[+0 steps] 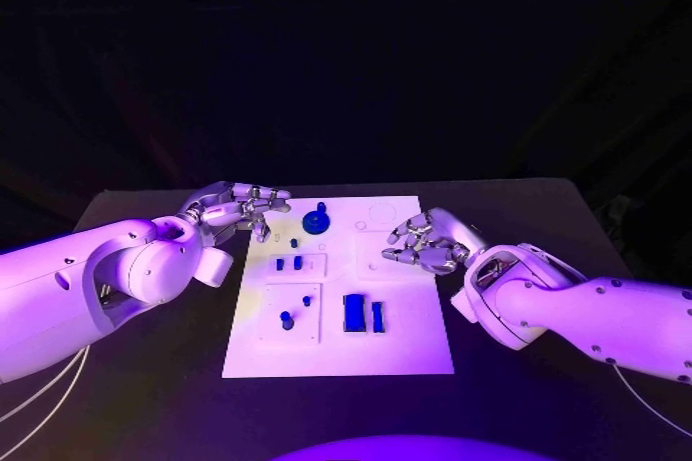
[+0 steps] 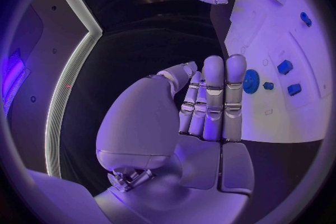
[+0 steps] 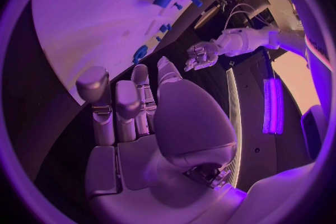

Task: Assemble the parts on the task board

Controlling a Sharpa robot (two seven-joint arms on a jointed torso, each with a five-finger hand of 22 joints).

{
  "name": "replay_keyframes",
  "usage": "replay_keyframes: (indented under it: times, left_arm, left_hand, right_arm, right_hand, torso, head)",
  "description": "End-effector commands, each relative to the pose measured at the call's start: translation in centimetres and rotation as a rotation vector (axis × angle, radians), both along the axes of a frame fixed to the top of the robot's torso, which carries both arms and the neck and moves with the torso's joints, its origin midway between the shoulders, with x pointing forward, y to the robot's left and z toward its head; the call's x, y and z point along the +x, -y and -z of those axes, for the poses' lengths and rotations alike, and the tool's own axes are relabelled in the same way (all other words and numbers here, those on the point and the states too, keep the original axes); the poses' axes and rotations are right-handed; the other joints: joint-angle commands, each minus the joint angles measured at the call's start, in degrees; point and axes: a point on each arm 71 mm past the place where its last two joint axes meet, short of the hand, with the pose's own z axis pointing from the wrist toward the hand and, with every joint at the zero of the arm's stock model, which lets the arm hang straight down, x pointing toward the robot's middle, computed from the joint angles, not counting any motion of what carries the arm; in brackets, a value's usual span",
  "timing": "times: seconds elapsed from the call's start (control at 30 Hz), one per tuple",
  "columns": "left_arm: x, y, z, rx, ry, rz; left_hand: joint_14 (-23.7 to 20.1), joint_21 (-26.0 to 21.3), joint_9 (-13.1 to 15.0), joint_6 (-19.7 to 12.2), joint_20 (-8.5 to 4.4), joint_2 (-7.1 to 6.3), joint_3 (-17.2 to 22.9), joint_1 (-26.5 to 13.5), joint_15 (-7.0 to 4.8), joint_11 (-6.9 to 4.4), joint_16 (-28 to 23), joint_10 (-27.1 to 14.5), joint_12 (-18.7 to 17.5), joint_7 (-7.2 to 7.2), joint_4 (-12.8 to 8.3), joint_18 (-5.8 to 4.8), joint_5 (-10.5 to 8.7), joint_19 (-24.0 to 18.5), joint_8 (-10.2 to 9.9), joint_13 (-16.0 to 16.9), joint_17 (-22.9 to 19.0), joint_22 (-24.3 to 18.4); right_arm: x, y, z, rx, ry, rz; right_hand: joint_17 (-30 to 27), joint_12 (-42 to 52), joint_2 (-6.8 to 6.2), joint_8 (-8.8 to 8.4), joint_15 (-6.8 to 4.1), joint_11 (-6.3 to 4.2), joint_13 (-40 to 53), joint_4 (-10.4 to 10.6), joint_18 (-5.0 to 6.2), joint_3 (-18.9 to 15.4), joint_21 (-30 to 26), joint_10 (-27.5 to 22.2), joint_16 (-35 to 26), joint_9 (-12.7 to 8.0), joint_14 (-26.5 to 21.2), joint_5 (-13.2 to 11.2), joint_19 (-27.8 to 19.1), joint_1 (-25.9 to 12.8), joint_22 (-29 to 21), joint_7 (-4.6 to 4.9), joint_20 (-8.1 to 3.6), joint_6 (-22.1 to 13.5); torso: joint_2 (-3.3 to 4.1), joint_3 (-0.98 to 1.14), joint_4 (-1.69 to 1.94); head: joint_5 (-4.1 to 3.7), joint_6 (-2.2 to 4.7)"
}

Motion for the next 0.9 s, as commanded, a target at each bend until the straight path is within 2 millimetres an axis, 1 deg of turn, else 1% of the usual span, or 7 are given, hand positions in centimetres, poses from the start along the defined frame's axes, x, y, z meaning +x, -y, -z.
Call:
replay_keyframes:
  times: [0.03, 0.17, 0.47, 0.6, 0.77, 0.8, 0.9]
  left_arm:
    - [0.5, 0.0, -0.4, -0.107, 0.059, -0.037]
    - [1.3, -0.5, -0.2, -0.169, 0.083, -0.109]
    - [3.2, -0.7, 0.8, -0.235, 0.097, -0.230]
    - [3.9, -0.3, 1.2, -0.238, 0.103, -0.257]
    - [4.3, -0.1, 1.4, -0.222, 0.118, -0.294]
    - [4.1, 0.2, 1.6, -0.205, 0.085, -0.236]
    - [4.0, 0.3, 1.6, -0.201, 0.086, -0.240]
  left_hand:
    - [-0.65, -1.37, 0.10, -0.28, 0.00, 0.02, -0.78, -0.98, 0.00, -0.17, -0.36, -0.35, 0.68, -0.17, 0.40, 1.40, -0.36, -1.15, 0.49, 0.11, -0.25, -1.49]
    - [-5.23, -6.76, 0.19, 0.10, 0.24, -0.04, -3.01, -1.80, 0.20, -0.37, -2.98, 0.02, 1.49, -0.55, 1.05, 2.12, -1.07, -5.74, 1.23, 0.17, -1.78, -6.40]
    - [-18.17, -24.58, -0.44, -3.18, 3.97, 0.83, -5.76, -1.89, 3.91, 1.38, -25.38, -0.74, -1.43, 0.18, 2.81, 1.10, -2.05, -18.57, -0.27, -2.38, -12.74, -16.52]
    - [-24.37, -35.59, -0.46, -5.05, 7.71, 1.08, -7.77, -1.83, 7.08, 3.34, -36.72, -4.88, -4.96, 0.45, 3.26, -0.86, -2.00, -26.23, -1.93, -2.67, -17.44, -23.24]
    - [-23.45, -43.95, -0.48, -5.43, 9.94, 2.78, -12.27, -0.98, 8.35, 4.59, -45.73, -6.06, -7.40, -0.29, 2.98, 0.30, -1.90, -26.08, -2.86, -2.68, -20.20, -29.67]
    - [-38.42, -47.20, -4.21, -20.94, 4.91, 6.95, -16.57, -24.34, 5.33, 1.08, -48.45, -22.57, -9.04, -3.54, -1.39, -2.88, -4.69, -38.31, -6.56, -6.31, -23.84, -33.50]
    - [-40.11, -48.57, -4.21, -22.96, 4.21, 6.95, -17.79, -27.70, 4.85, 0.59, -49.90, -24.99, -13.33, -3.86, -1.39, -2.89, -5.08, -39.64, -6.56, -6.31, -23.84, -34.82]
  right_arm:
    - [1.8, 0.8, 0.0, 0.305, -0.097, 0.032]
    - [4.2, 1.6, -0.1, 0.430, -0.138, 0.077]
    - [9.1, 2.7, -0.7, 0.578, -0.128, 0.117]
    - [10.6, 3.1, -0.6, 0.604, -0.112, 0.133]
    - [11.3, 3.0, -0.6, 0.621, -0.102, 0.131]
    - [11.3, 3.3, -0.4, 0.550, -0.097, 0.177]
    - [11.1, 3.2, -0.4, 0.560, -0.096, 0.179]
  right_hand:
    - [-5.21, -2.74, 0.63, -0.63, 0.69, 0.74, -3.09, -1.09, 1.24, 0.30, -8.29, -1.75, -5.59, -0.35, -2.64, -0.47, -2.66, 2.75, -1.82, 0.36, 0.65, -1.03]
    - [-11.64, -7.03, 1.73, -1.67, 1.77, 1.76, -8.24, -1.55, 3.58, 0.93, -27.85, -5.70, -12.83, -1.41, -6.91, -2.92, -10.18, 5.54, -10.38, 1.44, 1.73, -2.51]
    - [-33.50, -23.90, 1.88, -5.88, 5.56, 4.41, -33.83, 1.28, 3.42, 2.70, -44.25, -3.51, -44.24, -7.57, -18.66, -4.39, -18.16, 9.77, -28.20, 3.02, 6.68, -1.11]
    - [-40.93, -28.82, 1.40, -7.27, 7.19, 5.52, -43.35, 1.89, 3.62, 2.60, -45.70, -1.42, -53.91, -11.12, -17.98, -4.35, -19.69, 9.81, -38.65, 3.25, 8.05, -0.84]
    - [-46.92, -30.16, 1.74, -7.17, 8.32, 6.35, -50.00, 0.75, 3.84, 2.22, -45.55, -1.76, -59.77, -14.70, -17.62, -4.63, -20.99, 9.26, -47.39, 3.54, 9.17, -1.52]
    - [-50.36, -33.97, 2.01, -10.81, 6.36, 3.74, -52.02, -3.14, 0.14, 4.28, -49.16, -20.68, -64.58, -17.74, -36.57, -7.69, -37.97, -16.80, -55.07, 0.61, 5.33, -17.84]
    - [-51.58, -33.97, 2.01, -10.81, 6.42, 3.57, -53.07, -3.96, 0.14, 4.28, -49.16, -23.32, -64.58, -18.59, -39.13, -8.32, -40.41, -20.69, -57.18, 0.17, 4.90, -20.31]
  torso:
    - [-1.27, -0.88, -0.03]
    - [-2.39, -1.71, -0.10]
    - [-3.90, -2.35, 0.04]
    - [-4.24, -2.39, 0.32]
    - [-4.48, -2.07, 0.17]
    - [-4.16, -2.25, 0.19]
    - [-4.38, -2.19, 0.07]
  head:
    - [-0.20, 1.39]
    - [-0.39, 3.26]
    - [-0.73, 7.86]
    - [-0.69, 9.13]
    - [-0.20, 9.69]
    - [-0.46, 9.37]
    - [-0.20, 9.40]
